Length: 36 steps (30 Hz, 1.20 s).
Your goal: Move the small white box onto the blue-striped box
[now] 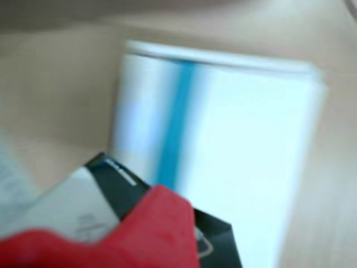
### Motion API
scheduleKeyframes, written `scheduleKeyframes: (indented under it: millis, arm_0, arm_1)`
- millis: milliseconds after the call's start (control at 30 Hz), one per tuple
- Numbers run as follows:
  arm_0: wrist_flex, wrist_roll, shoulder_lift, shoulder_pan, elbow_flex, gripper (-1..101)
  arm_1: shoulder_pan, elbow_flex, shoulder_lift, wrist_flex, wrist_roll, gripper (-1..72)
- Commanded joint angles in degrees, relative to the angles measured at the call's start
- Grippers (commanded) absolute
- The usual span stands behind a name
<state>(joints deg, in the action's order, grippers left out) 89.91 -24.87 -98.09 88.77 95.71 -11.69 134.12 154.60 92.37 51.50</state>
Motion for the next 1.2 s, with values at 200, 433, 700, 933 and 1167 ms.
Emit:
scheduleKeyframes:
  millis: [200,433,700,933,1167]
  arm_0:
    - [-12.74,5.45,2.29,10.20,7.91,41]
    - [1.49,-2.20,-7.91,-0.79,-0.09,40]
    - [-5.98,-13.62,-49.66,-67.15,9.23,0]
    - [-21.97,-30.67,-89.56,-91.14,61.52,0]
    - [-30.32,-50.36,-89.38,-100.02,78.40,0]
  arm_1:
    - [-2.90,-0.79,1.49,-1.41,-0.18,47.3]
    - [-2.72,2.55,2.64,-3.16,0.79,47.0]
    - [-3.34,8.44,0.79,-12.83,-0.88,11.9]
    - [11.16,25.49,14.68,-21.18,14.59,0.1]
    - [9.40,29.36,26.72,-10.28,22.41,0.1]
